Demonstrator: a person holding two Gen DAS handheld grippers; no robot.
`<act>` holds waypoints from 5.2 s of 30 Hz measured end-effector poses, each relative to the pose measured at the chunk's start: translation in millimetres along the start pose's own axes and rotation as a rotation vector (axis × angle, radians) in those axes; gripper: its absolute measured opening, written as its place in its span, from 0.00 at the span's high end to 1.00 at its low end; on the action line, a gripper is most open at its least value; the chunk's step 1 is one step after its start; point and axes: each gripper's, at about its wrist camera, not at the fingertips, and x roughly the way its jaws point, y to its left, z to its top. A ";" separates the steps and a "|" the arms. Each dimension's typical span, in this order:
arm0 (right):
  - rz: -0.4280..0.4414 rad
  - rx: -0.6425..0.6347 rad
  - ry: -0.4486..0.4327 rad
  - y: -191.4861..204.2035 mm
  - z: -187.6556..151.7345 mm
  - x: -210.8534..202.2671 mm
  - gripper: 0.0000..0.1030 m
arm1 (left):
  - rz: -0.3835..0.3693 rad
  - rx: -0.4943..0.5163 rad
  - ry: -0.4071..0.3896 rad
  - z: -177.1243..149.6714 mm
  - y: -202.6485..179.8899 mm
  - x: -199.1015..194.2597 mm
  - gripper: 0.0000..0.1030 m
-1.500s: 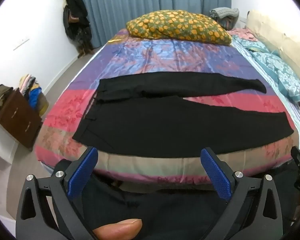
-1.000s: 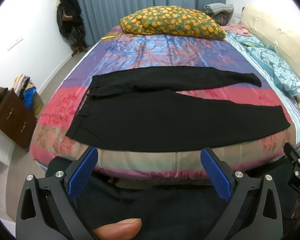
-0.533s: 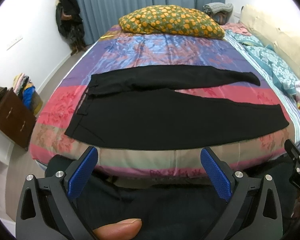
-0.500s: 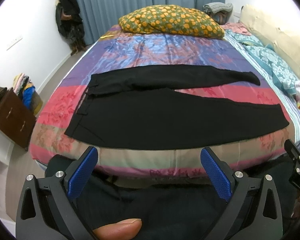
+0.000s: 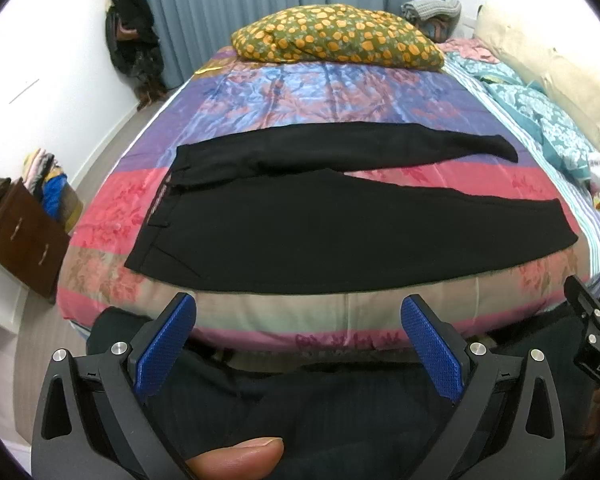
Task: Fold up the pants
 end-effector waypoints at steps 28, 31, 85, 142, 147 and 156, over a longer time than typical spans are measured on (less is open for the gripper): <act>0.007 -0.003 0.004 6.5 0.5 2.5 0.00 | 0.000 0.001 0.008 -1.4 -2.7 2.0 0.01; 0.008 -0.004 0.005 7.7 1.4 2.8 0.00 | 0.000 0.002 0.008 -1.7 -3.6 1.5 0.01; -0.055 0.122 -0.007 -22.6 0.6 -2.3 0.00 | -0.018 -0.020 0.037 -1.5 -10.6 -3.4 0.01; -0.099 0.046 0.121 -14.3 -6.6 18.4 0.00 | 0.015 0.017 0.063 -9.5 -8.4 12.6 0.01; -0.100 0.047 0.122 -14.3 -5.9 18.1 0.00 | -0.011 0.014 0.073 -9.2 -7.4 13.1 0.01; -0.116 0.051 0.132 -13.8 -4.5 19.2 0.00 | -0.017 0.018 0.073 -9.2 -9.8 12.4 0.01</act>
